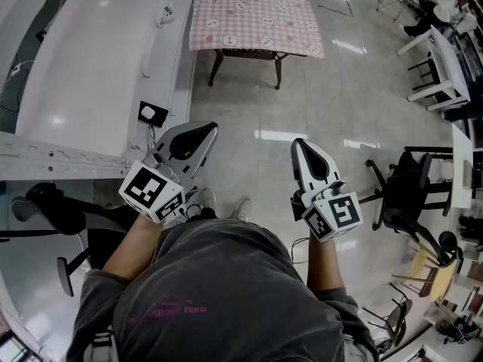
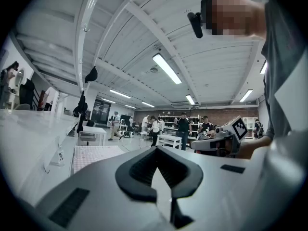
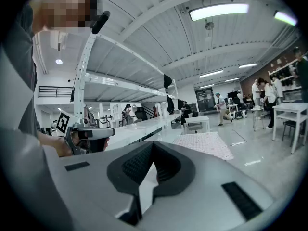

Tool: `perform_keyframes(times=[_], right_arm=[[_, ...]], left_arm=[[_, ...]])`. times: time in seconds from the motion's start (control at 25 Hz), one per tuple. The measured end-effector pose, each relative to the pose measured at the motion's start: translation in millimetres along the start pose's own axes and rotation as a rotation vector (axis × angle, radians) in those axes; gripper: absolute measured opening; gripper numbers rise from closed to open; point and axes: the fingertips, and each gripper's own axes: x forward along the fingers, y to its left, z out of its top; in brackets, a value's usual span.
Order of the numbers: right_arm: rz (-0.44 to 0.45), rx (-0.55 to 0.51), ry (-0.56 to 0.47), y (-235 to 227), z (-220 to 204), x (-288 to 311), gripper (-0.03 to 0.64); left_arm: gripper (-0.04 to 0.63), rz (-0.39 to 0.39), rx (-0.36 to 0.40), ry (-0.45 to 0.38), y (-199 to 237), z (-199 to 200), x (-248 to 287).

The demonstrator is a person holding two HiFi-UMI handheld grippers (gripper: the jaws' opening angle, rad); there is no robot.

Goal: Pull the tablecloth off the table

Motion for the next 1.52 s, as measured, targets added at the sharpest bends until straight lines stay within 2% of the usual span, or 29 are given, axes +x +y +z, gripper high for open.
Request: perform_keyframes(times=[1.4,1.52], right_arm=[[0.014,0.011,0.014,-1.1,-2.5,2.2,-0.006],[0.014,0.008,0.014,-2.4,-1.7,1.5,-0.006]], left_arm=[[-0.006,0.000,0.040,0.022,-7.2,-6.3,4.4],[0.009,-0.008,0.037,0.021,-9.4,-5.8,5.6]])
